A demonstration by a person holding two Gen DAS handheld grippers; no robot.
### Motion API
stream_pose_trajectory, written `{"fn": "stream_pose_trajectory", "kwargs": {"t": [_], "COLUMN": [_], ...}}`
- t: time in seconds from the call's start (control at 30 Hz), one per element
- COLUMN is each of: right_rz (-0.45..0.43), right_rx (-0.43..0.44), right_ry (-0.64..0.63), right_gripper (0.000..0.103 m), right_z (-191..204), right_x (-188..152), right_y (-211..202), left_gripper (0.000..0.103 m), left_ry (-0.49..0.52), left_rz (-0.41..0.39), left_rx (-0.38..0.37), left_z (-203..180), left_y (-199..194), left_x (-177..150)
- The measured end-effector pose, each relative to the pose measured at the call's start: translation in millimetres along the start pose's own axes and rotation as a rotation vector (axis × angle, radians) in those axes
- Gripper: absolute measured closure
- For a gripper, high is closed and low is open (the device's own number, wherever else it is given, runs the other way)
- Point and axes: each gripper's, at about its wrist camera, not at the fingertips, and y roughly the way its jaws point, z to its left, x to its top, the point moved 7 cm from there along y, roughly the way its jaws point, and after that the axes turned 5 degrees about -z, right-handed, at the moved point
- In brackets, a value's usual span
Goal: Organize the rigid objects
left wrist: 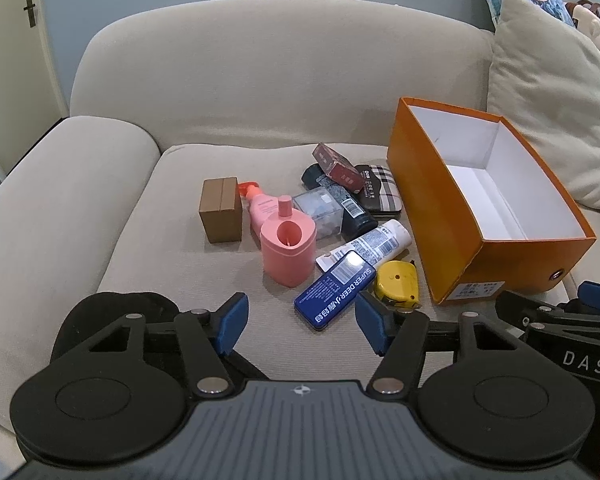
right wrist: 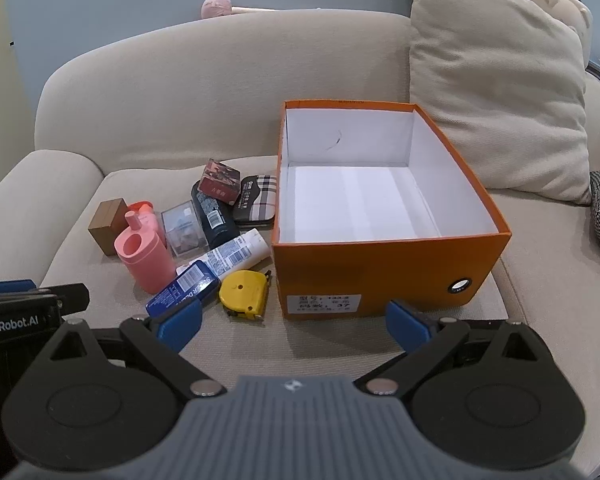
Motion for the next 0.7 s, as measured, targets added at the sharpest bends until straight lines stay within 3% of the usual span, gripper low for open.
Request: {"fn": "stream_pose_trajectory", "kwargs": {"t": [0.7], "right_rz": [0.0], "right_rx": [0.001], "right_ry": [-0.002], "right_gripper": [0.005], "right_z": [-0.6], "right_x": [0.1], "right_y": [0.0], "left_gripper": [0.03], "left_ry": [0.007], "left_rz": [0.001], "left_rx": [0.001], "left_z": [0.1], "left_y": [-0.1], "left_x": [-1.3]}}
